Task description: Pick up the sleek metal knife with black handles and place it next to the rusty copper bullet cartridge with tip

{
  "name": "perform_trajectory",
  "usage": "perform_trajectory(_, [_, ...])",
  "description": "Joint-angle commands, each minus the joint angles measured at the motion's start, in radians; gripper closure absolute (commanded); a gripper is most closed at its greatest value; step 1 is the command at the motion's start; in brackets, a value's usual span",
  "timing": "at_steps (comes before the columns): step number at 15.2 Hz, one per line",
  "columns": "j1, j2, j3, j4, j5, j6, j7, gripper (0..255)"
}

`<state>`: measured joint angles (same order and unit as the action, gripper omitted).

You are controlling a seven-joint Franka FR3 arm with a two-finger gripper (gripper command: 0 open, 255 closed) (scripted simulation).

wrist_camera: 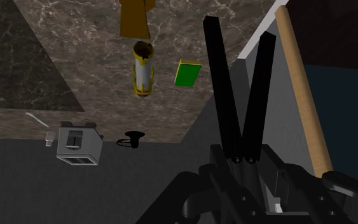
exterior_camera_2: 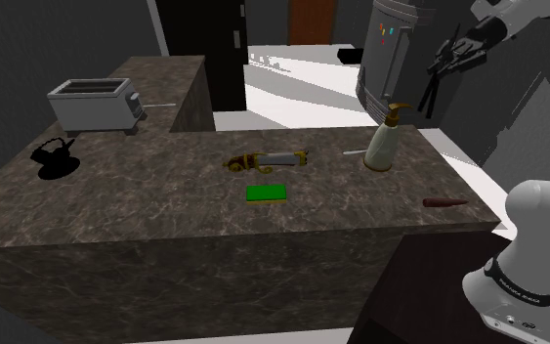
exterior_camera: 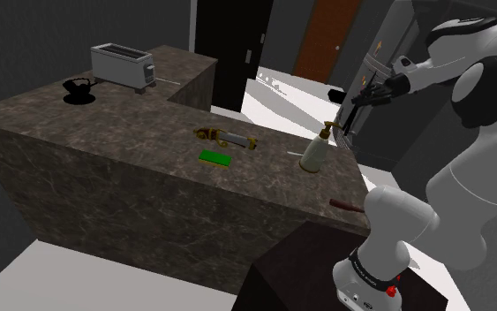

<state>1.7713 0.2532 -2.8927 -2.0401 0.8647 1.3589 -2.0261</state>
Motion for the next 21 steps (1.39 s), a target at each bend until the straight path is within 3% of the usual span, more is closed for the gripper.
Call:
perform_trajectory(1, [0.000,-0.002,0.003,-0.020,-0.002,0.016,-0.015,255])
perform_trajectory(21, [0.008,-0.062,0.036,-0.207,-0.010,0.210,-0.172,255])
